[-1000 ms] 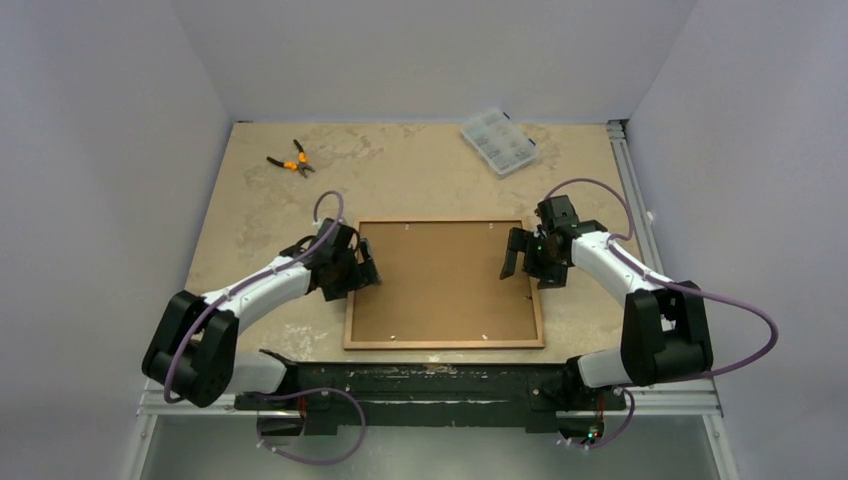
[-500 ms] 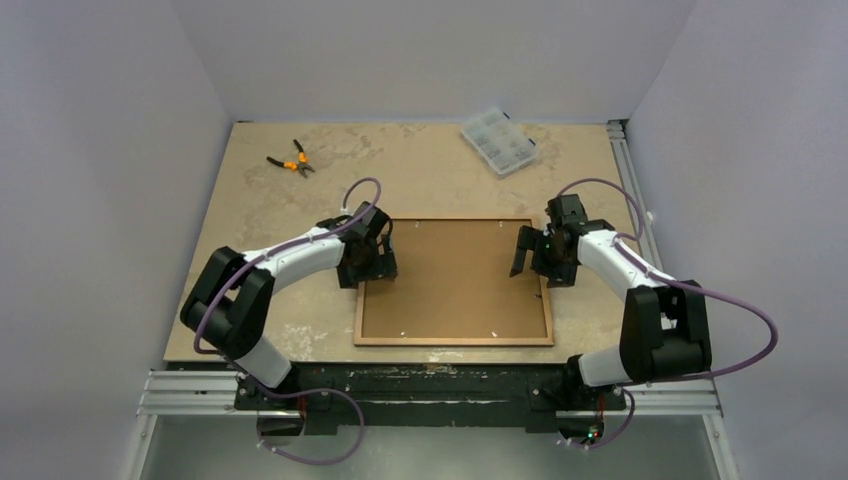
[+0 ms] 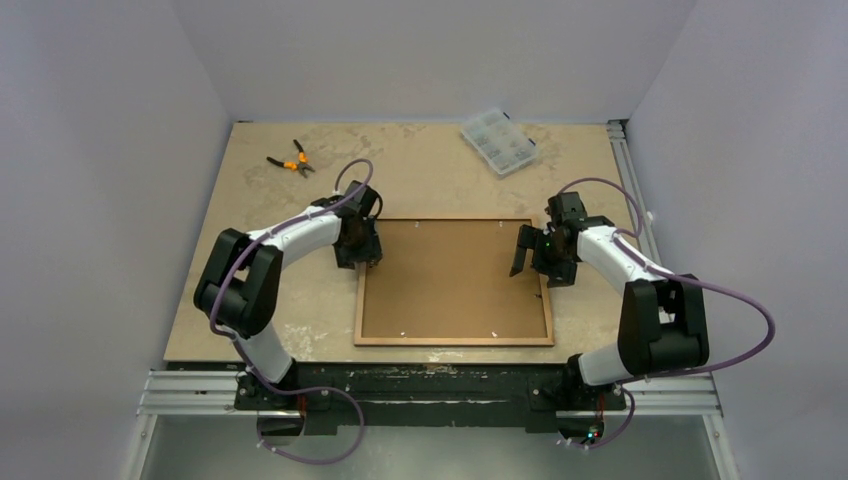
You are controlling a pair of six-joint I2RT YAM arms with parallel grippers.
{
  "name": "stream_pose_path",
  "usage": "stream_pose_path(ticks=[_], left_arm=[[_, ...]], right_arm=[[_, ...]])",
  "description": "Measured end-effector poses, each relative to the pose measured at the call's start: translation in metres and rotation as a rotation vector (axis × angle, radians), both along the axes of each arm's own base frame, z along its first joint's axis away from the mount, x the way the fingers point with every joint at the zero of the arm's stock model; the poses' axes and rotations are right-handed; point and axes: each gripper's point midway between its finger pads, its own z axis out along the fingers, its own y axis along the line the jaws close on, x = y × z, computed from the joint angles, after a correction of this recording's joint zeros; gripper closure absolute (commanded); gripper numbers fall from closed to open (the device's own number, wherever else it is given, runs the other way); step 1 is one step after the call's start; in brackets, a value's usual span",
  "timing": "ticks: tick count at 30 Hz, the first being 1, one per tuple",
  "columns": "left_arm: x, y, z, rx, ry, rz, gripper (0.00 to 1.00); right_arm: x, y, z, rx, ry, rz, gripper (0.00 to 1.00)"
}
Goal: Put the photo into the frame
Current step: Install the photo frame at the center of the board.
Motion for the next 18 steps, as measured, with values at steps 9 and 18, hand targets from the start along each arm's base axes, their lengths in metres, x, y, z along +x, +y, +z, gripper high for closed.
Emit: stream_pose_path(ticks=[9, 18], left_arm=[[0.0030, -0.0033, 0.0009, -0.021, -0.009, -0.031, 1.00], [0.0024, -0.0033, 0.0035, -0.024, -0.021, -0.063, 0.59]], right_arm=[[-0.0001, -0.0002, 0.0004, 0.007, 0.002, -0.002, 0.07], [-0.0001, -0.0003, 0.0006, 0.012, 0.003, -0.003, 0.07]])
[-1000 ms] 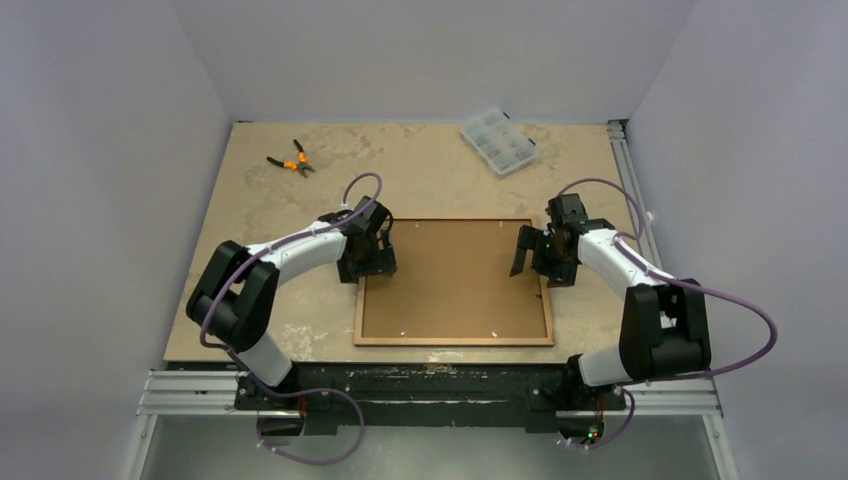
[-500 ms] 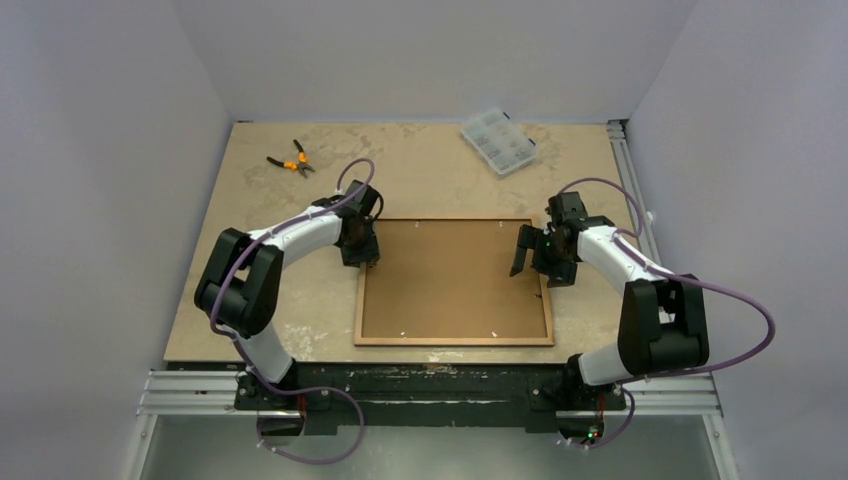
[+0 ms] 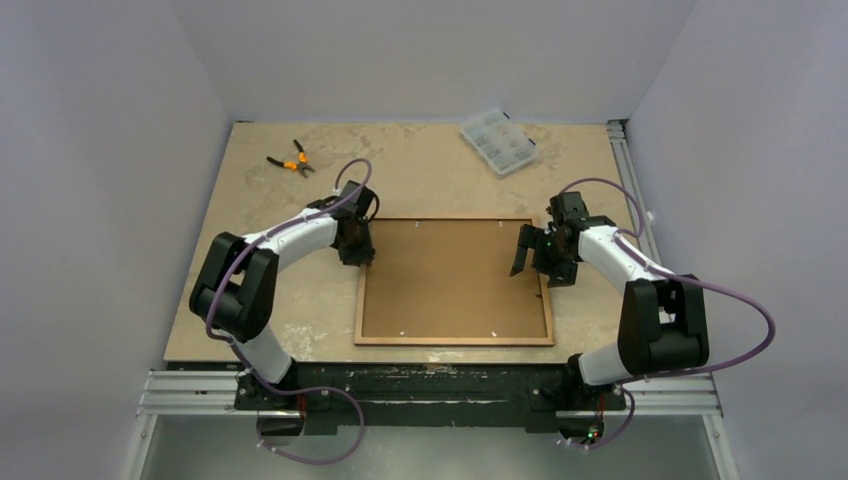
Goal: Put the photo into the frame
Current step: Install the photo frame at the center of the board, then adjust the photo frame at the center of the board.
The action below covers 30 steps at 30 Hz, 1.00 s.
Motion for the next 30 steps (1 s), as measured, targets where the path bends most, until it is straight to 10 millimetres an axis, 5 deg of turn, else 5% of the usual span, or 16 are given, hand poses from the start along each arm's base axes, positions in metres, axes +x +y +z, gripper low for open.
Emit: stream_pose_path(ticks=[5, 13, 19, 24, 30], left_arm=[[-0.006, -0.008, -0.003, -0.091, 0.004, 0.005, 0.31], [-0.022, 0.000, 0.013, -0.276, -0.018, 0.076, 0.20], [-0.026, 0.004, 0.066, -0.318, -0.154, 0.063, 0.14], [-0.039, 0.013, 0.107, -0.328, -0.259, 0.052, 0.10], [-0.057, 0.018, 0.132, -0.348, -0.320, 0.017, 0.00]], right_arm=[[0.000, 0.001, 0.000, 0.005, 0.000, 0.006, 0.07], [-0.001, 0.001, -0.002, 0.009, 0.007, 0.024, 0.10], [-0.003, 0.010, -0.003, 0.002, 0.000, 0.055, 0.11], [-0.014, 0.058, -0.007, 0.033, -0.005, 0.175, 0.11], [-0.029, 0.114, -0.012, 0.079, 0.028, 0.277, 0.11]])
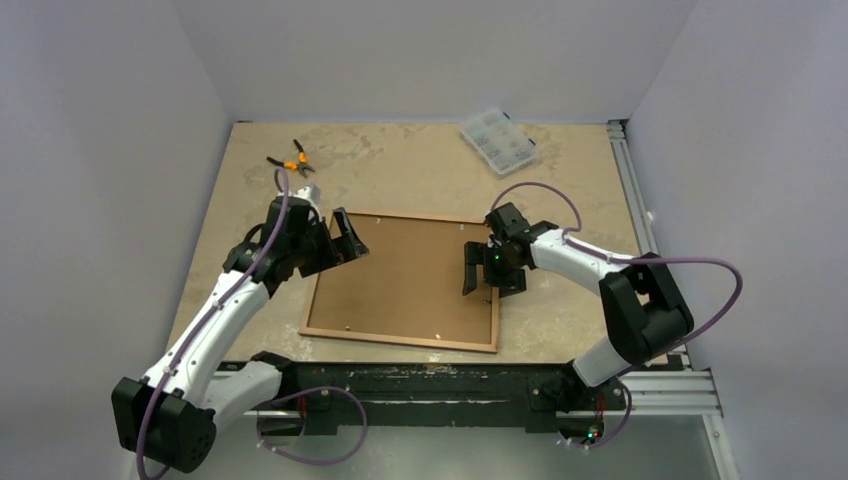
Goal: Put the photo into the frame
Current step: Adjust the photo frame at the center of the board, then turn over the photo frame at the center of the board.
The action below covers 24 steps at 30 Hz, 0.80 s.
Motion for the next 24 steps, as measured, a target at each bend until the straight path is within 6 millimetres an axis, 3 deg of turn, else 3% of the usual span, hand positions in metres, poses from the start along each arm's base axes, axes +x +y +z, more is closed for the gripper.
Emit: stream_pose_path(ticks=[4, 11, 14, 19, 24], left_arm=[[-0.010, -0.003, 0.007, -0.020, -0.016, -0.031, 0.00], [-0.036, -0.031, 0.004, -0.021, -0.021, -0.174, 0.00], [-0.050, -0.049, 0.002, -0.007, -0.022, -0.255, 0.03], [-0.066, -0.073, 0.001, 0.017, -0.051, -0.353, 0.04], [-0.075, -0.095, 0.001, 0.103, -0.079, -0.430, 0.04]], right_arm=[[0.000, 0.011, 0.003, -0.002, -0.011, 0.019, 0.10], [-0.006, 0.001, 0.021, -0.012, -0.073, 0.011, 0.12], [-0.024, -0.009, 0.020, -0.026, -0.067, 0.015, 0.18], [-0.061, -0.024, 0.001, -0.061, 0.005, 0.022, 0.28], [-0.079, -0.021, -0.007, -0.074, 0.044, 0.044, 0.46]])
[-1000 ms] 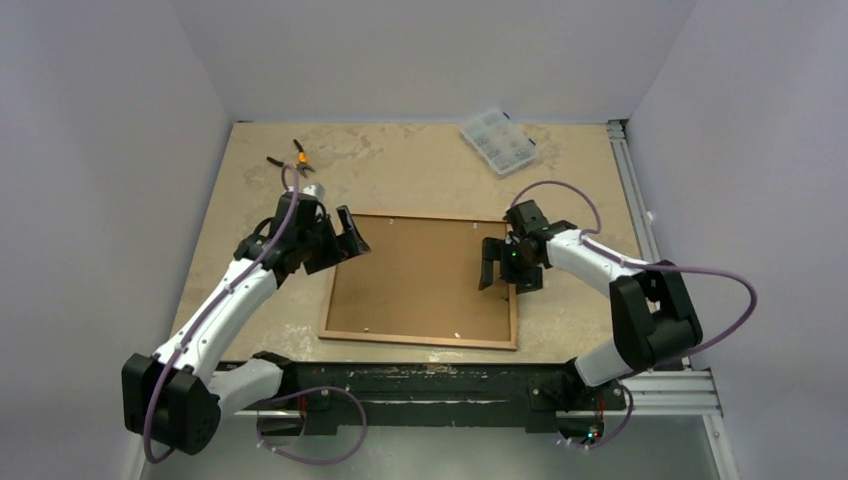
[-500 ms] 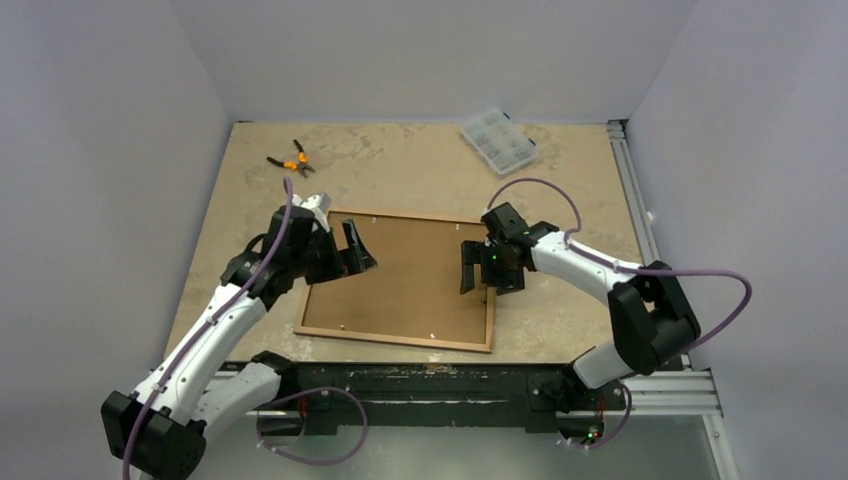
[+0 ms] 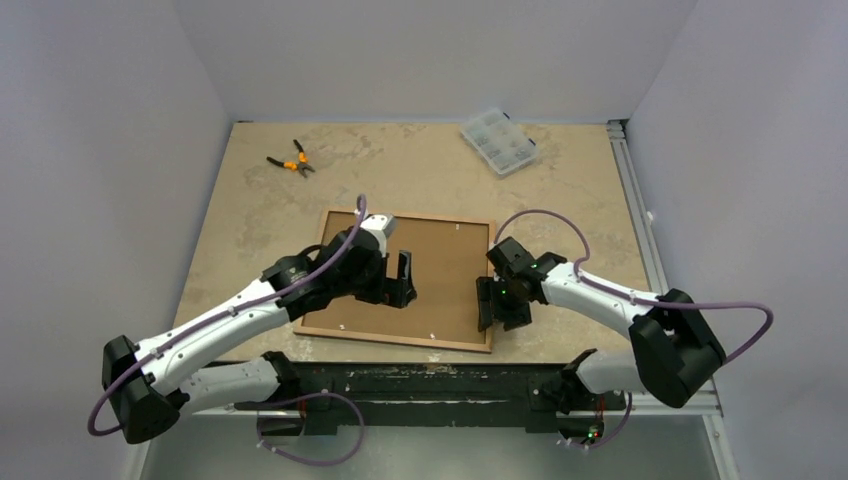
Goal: Put the photo into the frame
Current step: Turn over the photo frame at the center of the board.
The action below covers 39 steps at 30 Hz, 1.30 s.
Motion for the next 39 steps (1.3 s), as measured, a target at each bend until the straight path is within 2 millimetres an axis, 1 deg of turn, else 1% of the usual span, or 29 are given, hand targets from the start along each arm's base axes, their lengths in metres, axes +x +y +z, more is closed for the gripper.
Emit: stream_pose_path(ticks=[1, 2, 5, 6, 12, 15, 18, 23, 26, 28, 30, 34, 36, 38, 39], left_arm=[[0.000, -0.005, 0.003, 0.015, -0.016, -0.011, 0.04], [0.000, -0.010, 0.007, 0.025, -0.034, -0.020, 0.04], [-0.002, -0.020, 0.015, 0.045, -0.089, -0.042, 0.04], [-0.003, -0.022, 0.017, 0.050, -0.103, -0.045, 0.05], [-0.015, -0.032, 0.020, 0.090, -0.189, -0.102, 0.04], [-0.024, -0.039, 0.018, 0.101, -0.227, -0.156, 0.04], [-0.035, -0.042, 0.012, 0.137, -0.268, -0.224, 0.04], [-0.059, -0.051, 0.007, 0.206, -0.355, -0.336, 0.04], [-0.069, -0.053, -0.004, 0.305, -0.407, -0.375, 0.04], [-0.073, -0.054, -0.011, 0.396, -0.440, -0.386, 0.03], [-0.072, -0.053, -0.015, 0.491, -0.470, -0.369, 0.02], [-0.061, -0.047, -0.018, 0.681, -0.529, -0.278, 0.00], [-0.056, -0.042, -0.019, 0.757, -0.556, -0.239, 0.02], [-0.051, -0.035, -0.021, 0.833, -0.582, -0.209, 0.08], [-0.049, -0.031, -0.022, 0.865, -0.592, -0.200, 0.08]], right_arm=[[-0.001, 0.003, -0.001, 0.003, 0.001, 0.004, 0.52], [-0.002, 0.005, -0.001, 0.006, 0.004, 0.009, 0.61], [-0.004, 0.012, -0.004, 0.015, 0.012, 0.017, 0.91], [-0.005, 0.014, -0.004, 0.023, 0.017, 0.017, 1.00], [-0.005, 0.016, 0.000, 0.012, 0.046, -0.014, 1.00], [-0.001, 0.017, 0.009, -0.002, 0.050, -0.009, 1.00], [0.011, 0.026, 0.031, 0.015, 0.024, 0.000, 1.00], [0.038, 0.048, 0.072, 0.086, -0.060, 0.006, 1.00], [0.044, 0.053, 0.086, 0.106, -0.082, 0.008, 1.00], [0.044, 0.054, 0.091, 0.110, -0.084, 0.010, 1.00], [0.042, 0.054, 0.094, 0.111, -0.076, 0.012, 1.00], [0.037, 0.053, 0.098, 0.121, -0.058, 0.017, 1.00], [0.035, 0.053, 0.101, 0.123, -0.058, 0.017, 1.00], [0.034, 0.053, 0.106, 0.130, -0.061, 0.018, 1.00], [0.034, 0.053, 0.107, 0.133, -0.063, 0.018, 1.00]])
